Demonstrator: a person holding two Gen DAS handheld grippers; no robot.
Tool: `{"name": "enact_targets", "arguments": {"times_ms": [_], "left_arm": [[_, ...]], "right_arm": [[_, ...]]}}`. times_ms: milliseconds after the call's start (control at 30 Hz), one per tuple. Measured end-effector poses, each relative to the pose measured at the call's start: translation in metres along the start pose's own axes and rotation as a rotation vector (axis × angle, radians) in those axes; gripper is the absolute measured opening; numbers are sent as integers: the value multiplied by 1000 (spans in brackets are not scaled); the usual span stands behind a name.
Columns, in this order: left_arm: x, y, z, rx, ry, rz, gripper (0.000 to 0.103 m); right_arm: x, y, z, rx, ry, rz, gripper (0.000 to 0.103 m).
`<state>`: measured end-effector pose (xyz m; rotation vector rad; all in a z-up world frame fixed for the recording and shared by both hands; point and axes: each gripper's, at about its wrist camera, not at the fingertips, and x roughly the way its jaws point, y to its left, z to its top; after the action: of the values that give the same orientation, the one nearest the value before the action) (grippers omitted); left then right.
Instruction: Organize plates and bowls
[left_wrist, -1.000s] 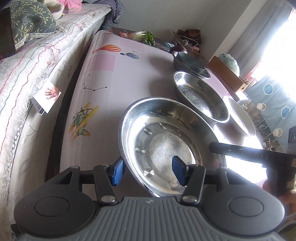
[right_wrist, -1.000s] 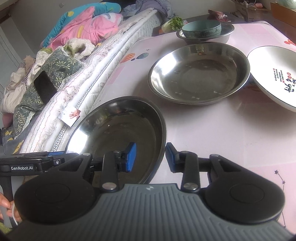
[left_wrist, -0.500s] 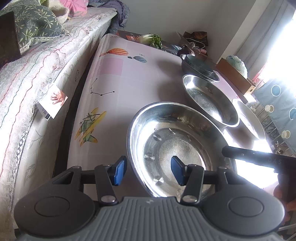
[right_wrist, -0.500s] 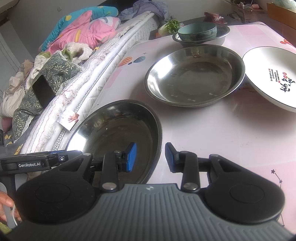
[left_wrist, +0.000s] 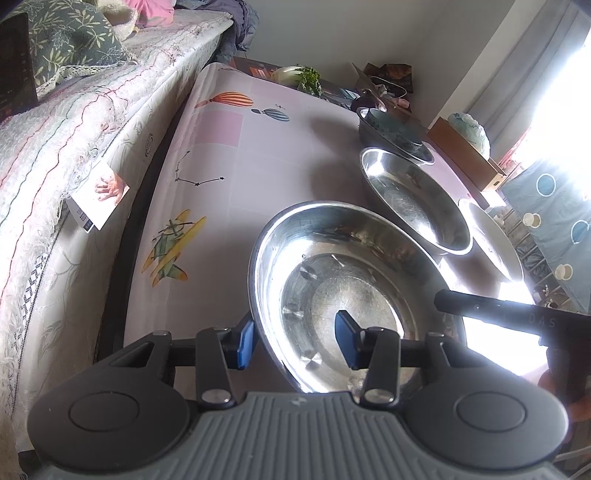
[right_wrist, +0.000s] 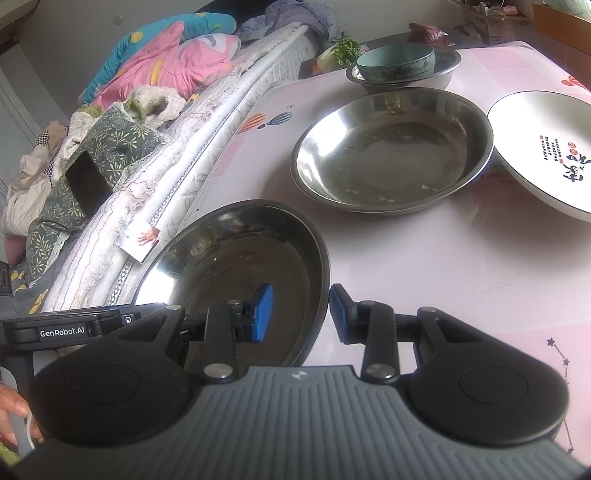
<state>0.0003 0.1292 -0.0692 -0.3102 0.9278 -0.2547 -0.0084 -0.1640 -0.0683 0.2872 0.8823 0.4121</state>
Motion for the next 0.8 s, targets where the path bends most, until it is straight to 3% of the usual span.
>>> {"name": "enact_targets", "arguments": {"times_ms": [233, 800], "left_arm": [[0, -2, -4, 5, 15, -25, 45], [10, -5, 2, 39, 15, 30, 45]], "right_arm": [[0, -6, 2, 15, -10, -8, 34], [1, -14, -3, 42, -1, -19, 35]]}}
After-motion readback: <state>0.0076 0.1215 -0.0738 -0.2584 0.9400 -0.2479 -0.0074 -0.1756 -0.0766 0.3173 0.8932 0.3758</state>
